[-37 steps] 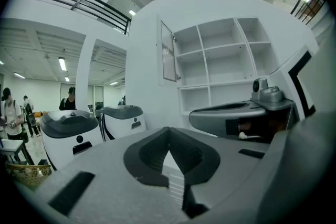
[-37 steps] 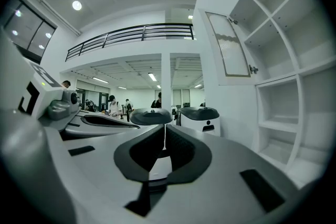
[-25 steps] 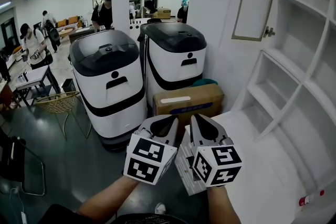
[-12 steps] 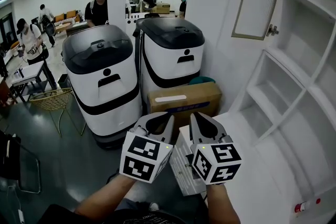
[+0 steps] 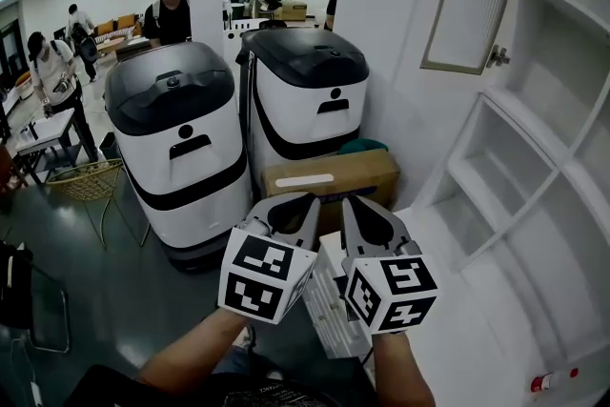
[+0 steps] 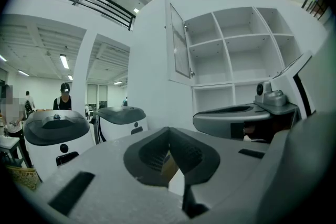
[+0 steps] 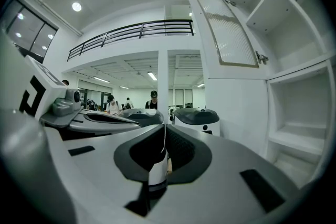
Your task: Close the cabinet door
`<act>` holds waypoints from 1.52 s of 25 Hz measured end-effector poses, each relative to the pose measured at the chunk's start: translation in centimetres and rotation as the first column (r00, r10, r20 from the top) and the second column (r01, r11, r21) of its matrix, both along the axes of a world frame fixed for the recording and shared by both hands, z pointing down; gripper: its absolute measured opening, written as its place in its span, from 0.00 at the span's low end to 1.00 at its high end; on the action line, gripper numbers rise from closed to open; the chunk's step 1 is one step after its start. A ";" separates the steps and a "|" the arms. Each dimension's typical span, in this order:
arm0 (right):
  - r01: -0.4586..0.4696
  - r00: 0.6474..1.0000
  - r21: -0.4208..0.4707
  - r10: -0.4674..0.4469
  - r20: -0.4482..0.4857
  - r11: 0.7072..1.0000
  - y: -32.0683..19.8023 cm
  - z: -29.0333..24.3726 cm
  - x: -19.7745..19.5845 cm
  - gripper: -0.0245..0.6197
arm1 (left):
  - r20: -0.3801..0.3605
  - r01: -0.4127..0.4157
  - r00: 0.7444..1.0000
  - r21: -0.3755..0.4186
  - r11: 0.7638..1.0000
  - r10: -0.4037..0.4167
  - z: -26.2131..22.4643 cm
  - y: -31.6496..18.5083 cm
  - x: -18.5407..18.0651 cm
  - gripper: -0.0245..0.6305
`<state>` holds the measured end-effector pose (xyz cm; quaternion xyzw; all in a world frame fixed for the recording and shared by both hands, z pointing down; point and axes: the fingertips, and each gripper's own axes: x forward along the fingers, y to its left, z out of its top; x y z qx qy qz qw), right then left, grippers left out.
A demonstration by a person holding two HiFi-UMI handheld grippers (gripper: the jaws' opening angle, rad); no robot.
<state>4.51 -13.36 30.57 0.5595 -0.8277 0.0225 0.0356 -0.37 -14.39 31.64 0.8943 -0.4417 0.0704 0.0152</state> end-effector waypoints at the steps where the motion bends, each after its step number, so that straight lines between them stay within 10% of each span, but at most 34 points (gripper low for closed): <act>1: -0.004 1.000 0.002 0.004 0.000 1.000 -0.4 0.0 0.1 0.07 | -0.002 -0.005 1.000 0.000 1.000 0.005 0.0 -0.5 0.2 0.06; 19: -0.233 0.972 0.031 0.234 -0.028 0.972 -9.7 -2.0 3.3 0.07 | -0.061 -0.267 0.962 0.011 0.963 0.268 -2.0 -11.3 5.2 0.06; 38: -0.585 0.804 0.159 0.594 -0.019 0.796 -13.7 -9.7 7.0 0.07 | -0.095 -0.604 0.788 0.071 0.794 0.608 -7.1 -16.8 10.4 0.06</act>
